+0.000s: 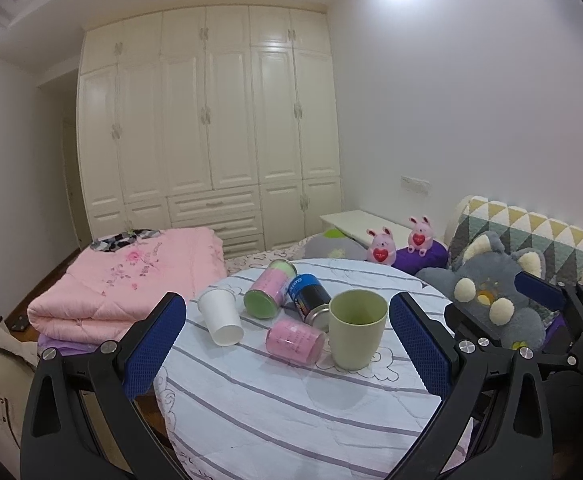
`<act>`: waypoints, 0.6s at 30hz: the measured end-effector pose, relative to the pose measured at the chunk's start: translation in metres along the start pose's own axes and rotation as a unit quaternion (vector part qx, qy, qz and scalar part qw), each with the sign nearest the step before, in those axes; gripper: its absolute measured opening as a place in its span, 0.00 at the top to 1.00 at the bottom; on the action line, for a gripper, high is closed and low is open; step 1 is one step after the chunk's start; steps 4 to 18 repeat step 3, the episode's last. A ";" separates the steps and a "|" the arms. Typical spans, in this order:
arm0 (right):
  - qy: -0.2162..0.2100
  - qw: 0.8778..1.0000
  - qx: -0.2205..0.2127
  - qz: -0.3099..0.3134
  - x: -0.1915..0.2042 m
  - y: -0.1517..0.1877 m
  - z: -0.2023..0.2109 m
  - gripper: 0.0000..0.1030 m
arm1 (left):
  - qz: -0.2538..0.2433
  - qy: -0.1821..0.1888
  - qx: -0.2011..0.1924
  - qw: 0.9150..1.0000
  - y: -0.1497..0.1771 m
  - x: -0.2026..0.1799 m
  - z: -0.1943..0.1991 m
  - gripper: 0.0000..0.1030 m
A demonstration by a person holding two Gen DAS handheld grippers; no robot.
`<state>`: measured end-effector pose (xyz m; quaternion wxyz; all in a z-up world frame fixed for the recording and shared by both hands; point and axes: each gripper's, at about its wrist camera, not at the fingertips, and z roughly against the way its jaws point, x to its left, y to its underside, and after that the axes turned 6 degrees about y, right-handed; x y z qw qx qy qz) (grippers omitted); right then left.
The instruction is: Flip cup upright
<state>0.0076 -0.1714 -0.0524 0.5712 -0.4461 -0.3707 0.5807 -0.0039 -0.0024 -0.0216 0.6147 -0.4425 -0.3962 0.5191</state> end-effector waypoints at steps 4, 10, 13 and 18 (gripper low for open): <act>-0.003 1.000 0.006 -0.001 0.001 0.001 -0.004 0.17 | 0.003 -0.002 0.006 1.000 0.001 0.002 -0.004 0.00; -0.003 1.000 0.006 -0.001 0.001 0.001 -0.004 0.17 | 0.003 -0.002 0.006 1.000 0.001 0.002 -0.004 0.00; -0.003 1.000 0.006 -0.001 0.001 0.001 -0.004 0.17 | 0.003 -0.002 0.006 1.000 0.001 0.002 -0.004 0.00; -0.003 1.000 0.006 -0.001 0.001 0.001 -0.004 0.17 | 0.003 -0.002 0.006 1.000 0.001 0.002 -0.004 0.00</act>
